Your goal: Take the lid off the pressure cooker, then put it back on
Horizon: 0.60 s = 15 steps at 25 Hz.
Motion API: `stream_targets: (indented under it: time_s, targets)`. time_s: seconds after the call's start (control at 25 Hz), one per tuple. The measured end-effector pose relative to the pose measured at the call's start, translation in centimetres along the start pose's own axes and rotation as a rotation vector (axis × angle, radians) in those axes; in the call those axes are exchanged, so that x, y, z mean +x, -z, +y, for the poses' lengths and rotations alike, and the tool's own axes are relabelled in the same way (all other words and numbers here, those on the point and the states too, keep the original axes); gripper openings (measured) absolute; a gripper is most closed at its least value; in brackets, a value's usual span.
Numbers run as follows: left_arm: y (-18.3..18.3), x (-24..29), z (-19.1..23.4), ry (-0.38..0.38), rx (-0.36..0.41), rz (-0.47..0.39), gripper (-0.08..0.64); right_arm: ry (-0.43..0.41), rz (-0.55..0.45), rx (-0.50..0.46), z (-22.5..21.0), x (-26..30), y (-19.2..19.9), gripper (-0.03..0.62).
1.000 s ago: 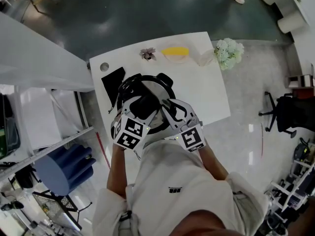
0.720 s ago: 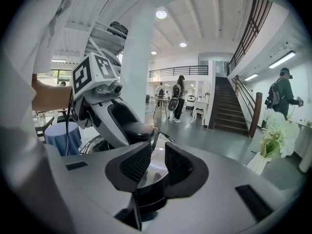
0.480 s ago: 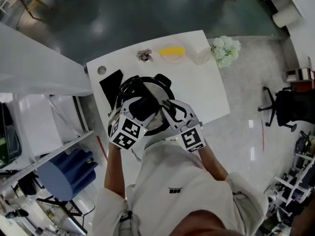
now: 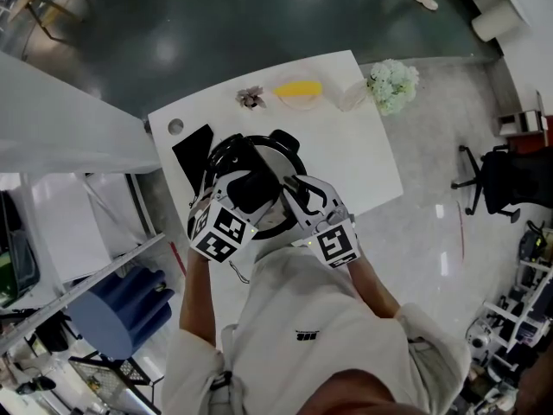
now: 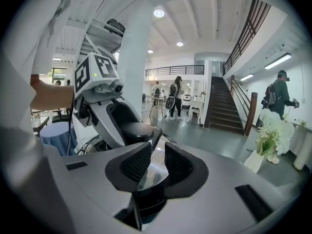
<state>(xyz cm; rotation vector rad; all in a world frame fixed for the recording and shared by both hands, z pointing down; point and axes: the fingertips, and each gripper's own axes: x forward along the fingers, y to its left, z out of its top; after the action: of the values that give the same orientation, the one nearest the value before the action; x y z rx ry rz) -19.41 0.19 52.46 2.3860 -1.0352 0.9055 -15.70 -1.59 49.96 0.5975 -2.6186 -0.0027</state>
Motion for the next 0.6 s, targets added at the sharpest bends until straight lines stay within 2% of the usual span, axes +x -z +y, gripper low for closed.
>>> stream_targets:
  time_s: [0.24, 0.6]
  targets:
    - [0.0, 0.0, -0.2, 0.028, 0.033, 0.007, 0.285, 0.036, 0.025, 0.047, -0.1, -0.6, -0.1, 0.078]
    - [0.0, 0.0, -0.3, 0.059, 0.069, 0.011, 0.285, 0.072, 0.015, 0.028, -0.5, -1.1, 0.0, 0.078]
